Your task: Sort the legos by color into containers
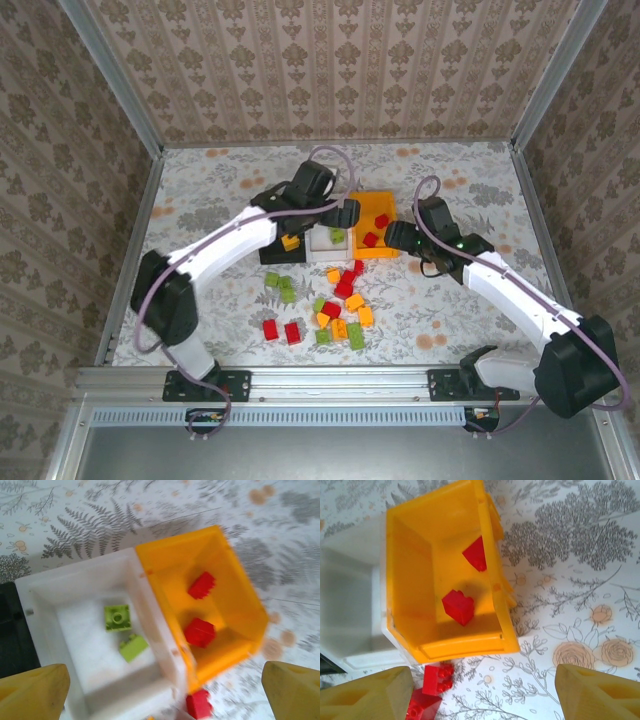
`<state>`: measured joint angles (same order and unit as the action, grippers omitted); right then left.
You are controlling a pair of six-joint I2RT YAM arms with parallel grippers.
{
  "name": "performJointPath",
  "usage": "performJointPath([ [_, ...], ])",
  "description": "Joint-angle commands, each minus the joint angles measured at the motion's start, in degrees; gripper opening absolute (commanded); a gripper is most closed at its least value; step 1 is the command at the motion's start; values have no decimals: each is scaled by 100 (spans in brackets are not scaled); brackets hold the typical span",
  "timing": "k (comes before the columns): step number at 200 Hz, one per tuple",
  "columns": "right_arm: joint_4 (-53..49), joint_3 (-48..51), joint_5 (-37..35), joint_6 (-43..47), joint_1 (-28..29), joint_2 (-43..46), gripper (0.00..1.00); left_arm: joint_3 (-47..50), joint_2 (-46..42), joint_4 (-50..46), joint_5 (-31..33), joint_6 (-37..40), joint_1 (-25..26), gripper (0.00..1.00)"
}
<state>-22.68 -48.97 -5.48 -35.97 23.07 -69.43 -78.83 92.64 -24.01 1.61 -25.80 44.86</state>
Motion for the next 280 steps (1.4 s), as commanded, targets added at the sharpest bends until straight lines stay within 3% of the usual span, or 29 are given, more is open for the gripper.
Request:
performJointPath([
  [1, -220, 257, 171, 50, 56, 129, 76, 702, -837, -27, -86, -229, 114, 100],
  [35, -211, 501, 161, 62, 144, 141, 76, 2135, -1880, -113, -230, -701, 196, 99],
  [65, -187, 582, 143, 52, 163, 158, 76, 3247, -2508, -433, 41, -1164, 350, 80],
  [98, -165, 542, 118, 55, 164, 156, 76, 4089, -2654, -334, 218, -1405, 358, 80],
  [144, -236, 460, 74, 78, 167, 224, 76, 4306, -2080, 290, 616, -1220, 310, 74],
  [193, -289, 424, -14, 123, 156, 351, 76, 4268, -1461, 722, 573, -1147, 223, 66],
  [261, -192, 424, -23, 142, 148, 308, 76, 4432, -1292, 715, 789, -1203, 214, 43],
  [280, -176, 433, -17, 151, 141, 298, 76, 4468, -1268, 736, 771, -1208, 222, 41],
])
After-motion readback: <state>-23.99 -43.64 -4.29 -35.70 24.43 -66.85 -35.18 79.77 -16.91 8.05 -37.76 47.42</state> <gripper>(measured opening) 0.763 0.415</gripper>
